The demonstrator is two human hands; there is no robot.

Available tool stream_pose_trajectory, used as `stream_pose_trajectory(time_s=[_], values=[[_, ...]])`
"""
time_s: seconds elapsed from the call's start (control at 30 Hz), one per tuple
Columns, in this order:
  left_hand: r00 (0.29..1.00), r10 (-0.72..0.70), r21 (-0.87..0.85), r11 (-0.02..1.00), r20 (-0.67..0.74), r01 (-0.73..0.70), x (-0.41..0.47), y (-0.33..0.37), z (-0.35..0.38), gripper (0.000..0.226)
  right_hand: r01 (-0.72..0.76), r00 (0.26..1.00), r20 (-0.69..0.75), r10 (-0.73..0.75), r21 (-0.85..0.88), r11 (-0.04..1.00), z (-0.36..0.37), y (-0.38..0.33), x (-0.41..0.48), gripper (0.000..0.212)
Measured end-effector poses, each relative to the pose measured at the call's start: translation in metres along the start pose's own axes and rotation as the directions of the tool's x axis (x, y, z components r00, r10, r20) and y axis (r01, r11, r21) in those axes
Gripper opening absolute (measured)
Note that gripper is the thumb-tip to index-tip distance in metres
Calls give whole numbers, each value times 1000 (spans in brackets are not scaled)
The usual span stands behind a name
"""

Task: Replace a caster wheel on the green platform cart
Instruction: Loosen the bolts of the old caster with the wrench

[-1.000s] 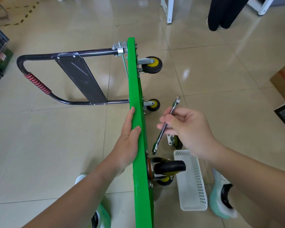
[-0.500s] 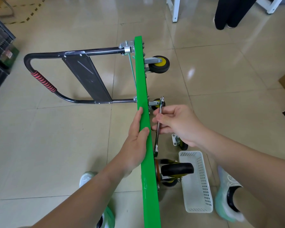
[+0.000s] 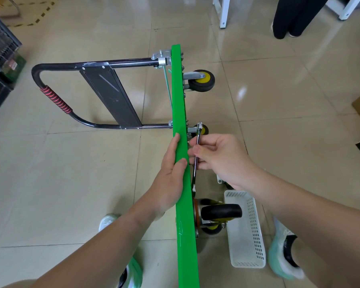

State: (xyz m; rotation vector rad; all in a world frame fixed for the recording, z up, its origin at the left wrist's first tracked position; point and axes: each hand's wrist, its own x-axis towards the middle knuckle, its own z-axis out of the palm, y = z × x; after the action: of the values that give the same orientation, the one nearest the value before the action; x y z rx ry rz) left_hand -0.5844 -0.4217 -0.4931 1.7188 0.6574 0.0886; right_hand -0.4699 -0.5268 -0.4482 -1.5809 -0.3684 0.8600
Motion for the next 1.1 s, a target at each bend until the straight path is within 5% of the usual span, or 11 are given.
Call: stream_pose_trajectory(time_s=[0.23, 0.37, 0.5, 0.57, 0.63, 0.7, 0.83, 1.1], values=[[1000, 9, -12, 1000, 9, -9, -2, 3, -1, 58, 339, 941, 44, -337, -80, 937, -5, 24, -57, 22], [1000, 5, -41, 999, -4, -5, -4, 5, 1, 58, 651, 757, 155, -635, -272, 709, -11, 53, -79, 17], [1000, 7, -36, 999, -10, -7, -4, 4, 1, 57, 724, 655, 84, -751, -355, 591, -21, 43, -80, 14], [1000, 8, -14, 1000, -4, -8, -4, 4, 1, 56, 680, 703, 17, -711, -311, 664, -24, 29, -75, 12], [1000, 1, -5, 1000, -4, -1, -4, 5, 1, 58, 483, 871, -75, -485, -44, 874, -25, 15, -65, 15], [1000, 5, -11, 1000, -3, -5, -4, 7, 1, 58, 255, 964, -126, -236, 171, 952, -27, 6, -48, 14], [1000, 7, -4, 1000, -1, -7, -4, 7, 0, 58, 81, 994, -90, -65, 199, 977, -28, -4, -21, 17], [1000, 19, 3, 1000, -10, -19, -2, 3, -1, 59, 1, 999, -38, 3, 115, 993, -14, -5, -5, 15]])
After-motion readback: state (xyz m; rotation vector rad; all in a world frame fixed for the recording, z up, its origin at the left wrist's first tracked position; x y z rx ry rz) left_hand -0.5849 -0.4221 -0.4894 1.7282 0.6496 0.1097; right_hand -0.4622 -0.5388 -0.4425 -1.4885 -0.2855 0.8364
